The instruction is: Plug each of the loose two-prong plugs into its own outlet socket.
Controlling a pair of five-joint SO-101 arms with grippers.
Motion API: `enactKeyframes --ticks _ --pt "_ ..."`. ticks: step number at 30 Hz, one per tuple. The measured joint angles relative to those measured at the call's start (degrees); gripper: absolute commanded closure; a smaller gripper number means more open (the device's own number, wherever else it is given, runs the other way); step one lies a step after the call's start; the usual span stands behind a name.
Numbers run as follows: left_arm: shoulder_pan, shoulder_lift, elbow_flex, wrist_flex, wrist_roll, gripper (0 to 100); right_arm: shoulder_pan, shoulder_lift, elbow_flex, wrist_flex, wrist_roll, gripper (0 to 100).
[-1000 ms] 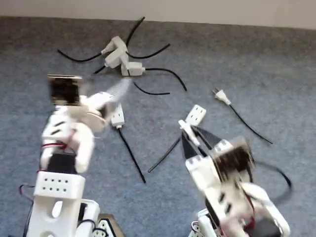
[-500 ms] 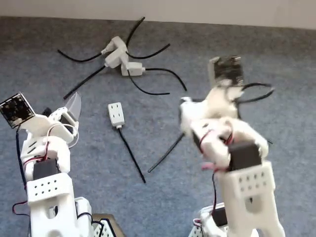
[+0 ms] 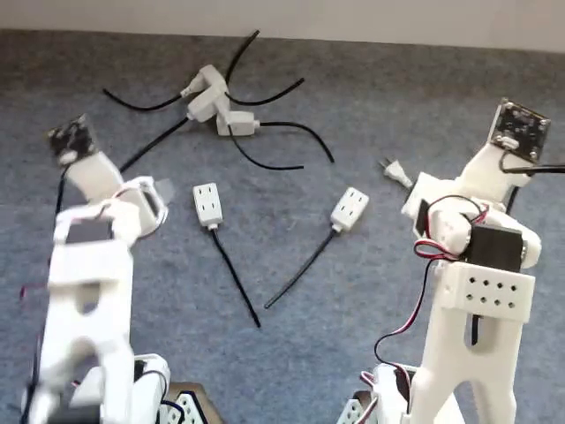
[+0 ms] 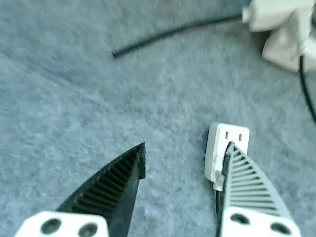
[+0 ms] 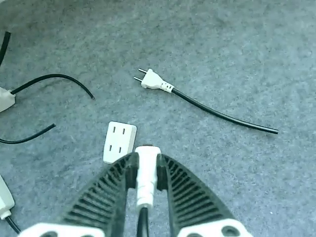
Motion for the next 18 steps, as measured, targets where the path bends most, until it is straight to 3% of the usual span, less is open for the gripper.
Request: enactKeyframes --ticks 7,13,18 --pt "7.6 23.1 -16.9 9.4 1.3 74 -0.1 0.1 0.6 -0.3 0.0 99.1" --pt "11.5 32.7 -28.7 18.3 15.6 74 0.1 0.1 4.1 -2.5 0.0 99.1" --pt "11.7 39.0 -32.3 20.1 19.6 74 0.1 0.1 4.7 -3.0 0.0 99.1"
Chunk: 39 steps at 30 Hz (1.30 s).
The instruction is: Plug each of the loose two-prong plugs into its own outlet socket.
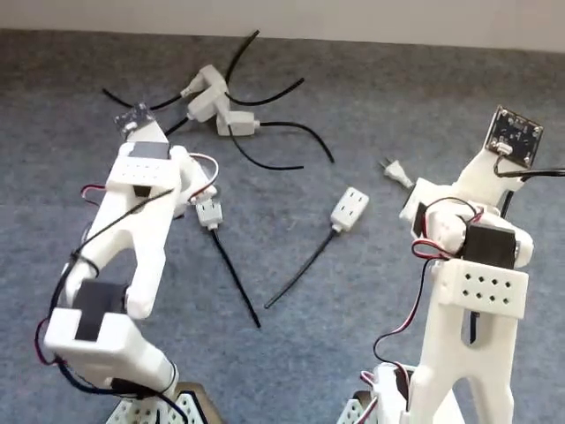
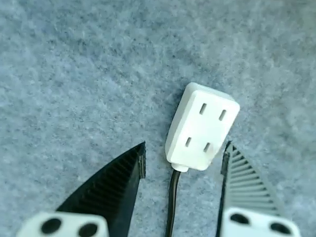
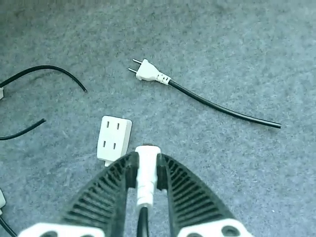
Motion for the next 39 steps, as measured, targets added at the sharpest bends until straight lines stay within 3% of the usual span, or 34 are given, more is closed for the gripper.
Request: enactKeyframes --ticks 16,20,24,32,39 --pt "3.2 7.6 -0.4 -7.6 0.4 75 0.0 0.0 0.3 0.0 0.0 99.1" --pt "2.6 7.6 -0.4 -7.6 0.4 86 0.0 0.0 1.6 0.0 0.0 99.1" --pt "2.6 7.6 -0.4 -6.9 -5.3 99 0.0 0.0 1.6 0.0 0.0 99.1" --pt "5.3 13.2 -3.7 -6.0 -18.3 99 1.7 0.0 1.6 0.0 1.7 99.1" --pt "12.7 15.0 -11.9 4.7 -19.5 99 4.7 0.0 1.6 0.0 2.3 99.1"
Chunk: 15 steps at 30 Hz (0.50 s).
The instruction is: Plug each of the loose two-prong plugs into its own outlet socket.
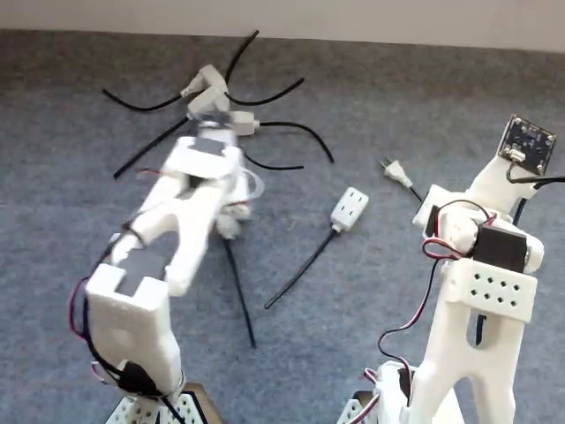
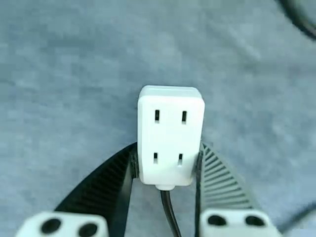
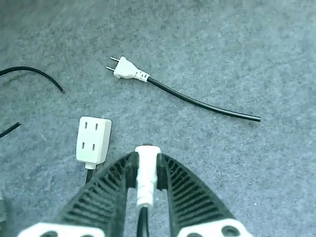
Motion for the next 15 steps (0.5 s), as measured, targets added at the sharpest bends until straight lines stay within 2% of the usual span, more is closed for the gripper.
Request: enactKeyframes --ticks 5,11,15 --pt "9.9 0.2 -4.2 5.5 6.3 99 -0.2 0.0 0.0 0.0 0.0 99.1" --pt "17.4 0.2 -8.9 9.1 24.9 99 -0.2 0.0 0.0 0.0 0.0 99.1" --pt "20.7 0.2 -13.1 9.7 29.0 99 -0.2 0.0 0.0 0.0 0.0 99.1"
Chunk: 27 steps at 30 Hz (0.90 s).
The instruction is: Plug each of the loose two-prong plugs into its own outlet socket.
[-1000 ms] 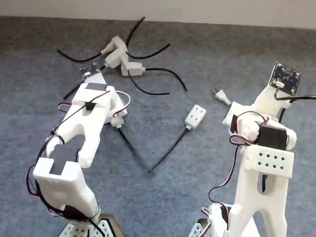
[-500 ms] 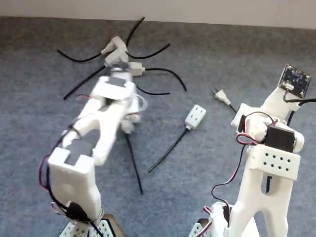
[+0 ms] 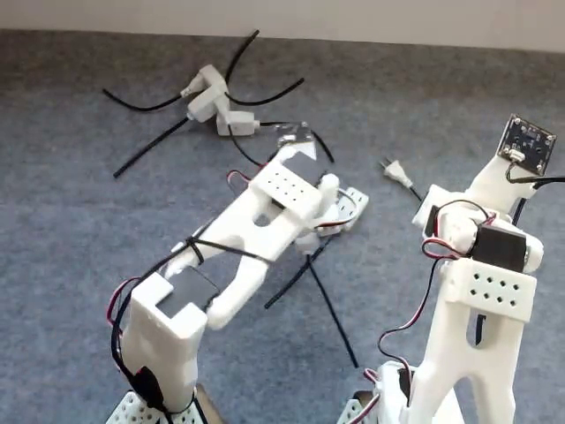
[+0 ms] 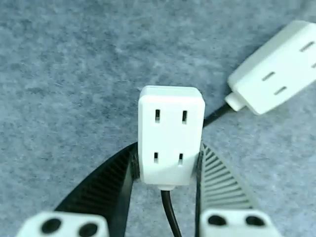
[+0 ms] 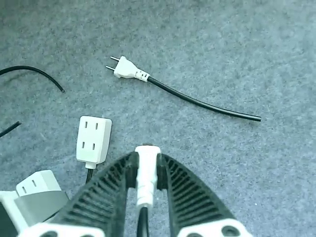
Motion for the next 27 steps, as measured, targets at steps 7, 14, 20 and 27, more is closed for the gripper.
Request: enactKeyframes --ticks 7,14,20,27 --pt "1.5 1.4 -1.3 -3.5 10.3 99 3.3 0.0 0.0 0.0 0.0 99.1" --pt "4.7 9.5 1.4 -18.4 3.0 99 5.9 0.0 0.0 0.0 0.0 99.1" --pt "9.2 11.0 -1.8 -17.8 -10.1 99 6.0 0.0 0.0 -0.1 2.2 99.1" --pt "12.5 11.4 -7.9 -10.0 -25.4 99 7.0 0.0 0.0 -0.1 3.2 99.1"
